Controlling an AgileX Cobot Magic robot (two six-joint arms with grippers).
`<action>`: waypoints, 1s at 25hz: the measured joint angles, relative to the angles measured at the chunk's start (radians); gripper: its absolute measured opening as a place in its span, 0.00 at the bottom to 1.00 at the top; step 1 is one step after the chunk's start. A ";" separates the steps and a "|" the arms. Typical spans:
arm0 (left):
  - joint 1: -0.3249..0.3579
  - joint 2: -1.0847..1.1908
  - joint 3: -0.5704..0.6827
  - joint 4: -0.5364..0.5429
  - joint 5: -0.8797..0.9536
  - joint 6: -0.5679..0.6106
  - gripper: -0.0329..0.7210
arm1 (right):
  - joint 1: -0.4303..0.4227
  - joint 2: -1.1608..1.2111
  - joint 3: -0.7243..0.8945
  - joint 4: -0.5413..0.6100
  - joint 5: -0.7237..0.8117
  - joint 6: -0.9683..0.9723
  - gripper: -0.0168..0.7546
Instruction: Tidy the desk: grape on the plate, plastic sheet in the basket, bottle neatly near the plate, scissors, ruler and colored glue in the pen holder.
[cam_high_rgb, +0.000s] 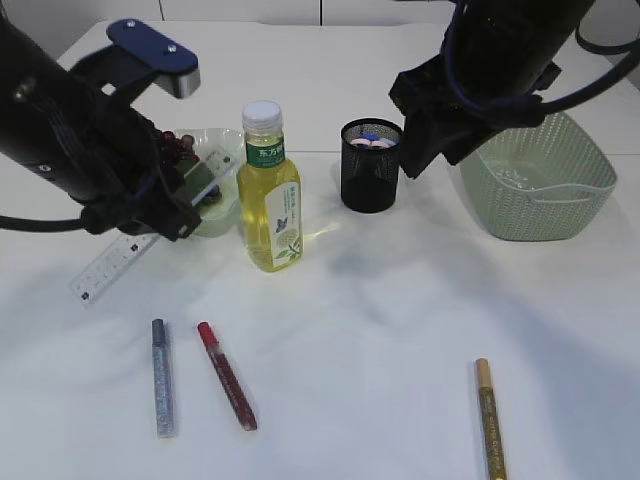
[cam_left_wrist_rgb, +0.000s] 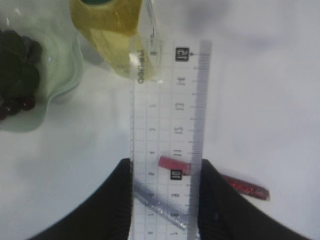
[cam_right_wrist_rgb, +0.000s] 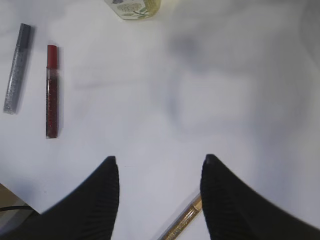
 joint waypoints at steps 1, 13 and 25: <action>0.000 -0.015 0.000 -0.017 -0.019 0.000 0.40 | 0.000 -0.009 0.000 0.009 0.000 -0.002 0.56; -0.065 -0.055 -0.020 -0.133 -0.187 0.000 0.40 | 0.000 -0.106 0.000 0.080 -0.031 -0.010 0.56; -0.104 -0.055 -0.067 -0.264 -0.371 0.000 0.40 | -0.006 -0.253 0.000 0.081 -0.137 0.030 0.56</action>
